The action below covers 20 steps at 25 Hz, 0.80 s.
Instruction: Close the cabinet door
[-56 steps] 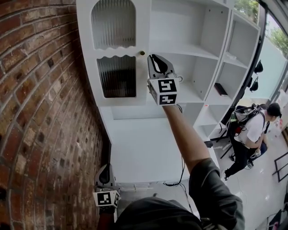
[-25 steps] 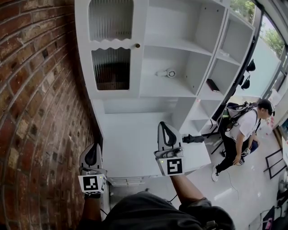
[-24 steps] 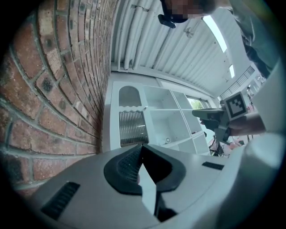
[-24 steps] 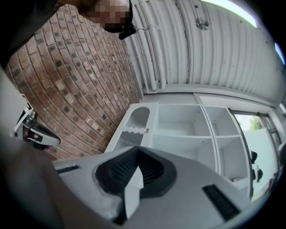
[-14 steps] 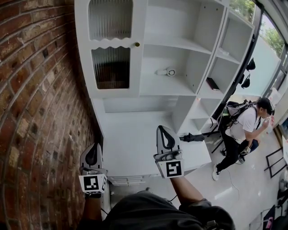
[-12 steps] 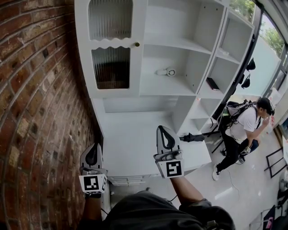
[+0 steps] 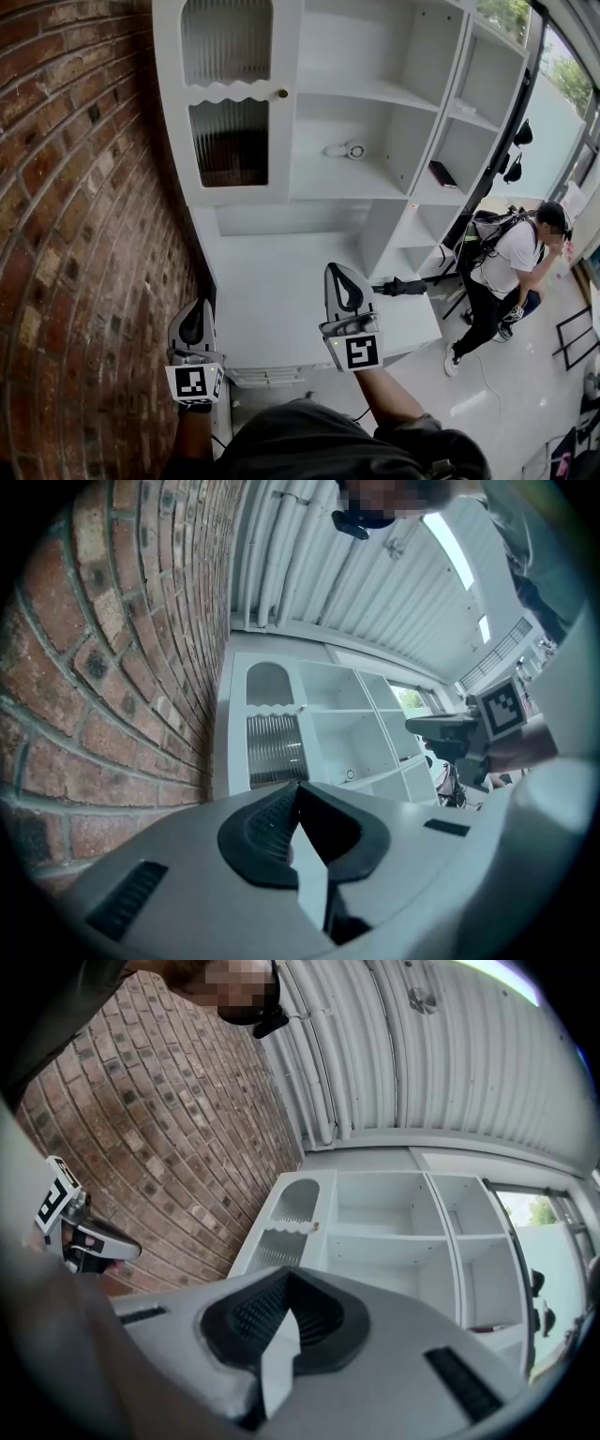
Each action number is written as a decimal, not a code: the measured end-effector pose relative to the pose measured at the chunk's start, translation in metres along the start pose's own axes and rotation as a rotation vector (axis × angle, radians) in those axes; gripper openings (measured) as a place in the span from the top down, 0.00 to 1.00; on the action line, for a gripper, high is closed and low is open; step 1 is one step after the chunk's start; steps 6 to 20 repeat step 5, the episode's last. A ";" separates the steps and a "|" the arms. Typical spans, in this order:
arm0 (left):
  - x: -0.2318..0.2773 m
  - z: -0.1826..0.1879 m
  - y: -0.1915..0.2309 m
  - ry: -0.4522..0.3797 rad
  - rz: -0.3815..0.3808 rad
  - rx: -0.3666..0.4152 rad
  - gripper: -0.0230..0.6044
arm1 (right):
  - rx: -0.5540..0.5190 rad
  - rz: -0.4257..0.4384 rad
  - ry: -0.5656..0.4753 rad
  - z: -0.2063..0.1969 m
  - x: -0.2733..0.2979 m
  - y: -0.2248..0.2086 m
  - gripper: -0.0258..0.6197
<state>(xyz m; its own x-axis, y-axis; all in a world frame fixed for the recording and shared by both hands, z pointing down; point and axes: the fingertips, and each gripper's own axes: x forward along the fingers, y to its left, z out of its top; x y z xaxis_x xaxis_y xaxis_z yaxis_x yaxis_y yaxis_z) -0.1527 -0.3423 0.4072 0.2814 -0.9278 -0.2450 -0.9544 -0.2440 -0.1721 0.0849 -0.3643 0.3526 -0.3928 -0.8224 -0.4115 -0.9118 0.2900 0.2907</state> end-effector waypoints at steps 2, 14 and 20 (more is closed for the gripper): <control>0.000 0.000 -0.001 0.001 0.001 -0.001 0.96 | 0.002 0.002 0.002 -0.001 0.000 -0.001 0.96; 0.001 0.000 -0.002 0.004 0.001 -0.002 0.96 | 0.006 0.006 0.003 -0.002 0.000 -0.001 0.96; 0.001 0.000 -0.002 0.004 0.001 -0.002 0.96 | 0.006 0.006 0.003 -0.002 0.000 -0.001 0.96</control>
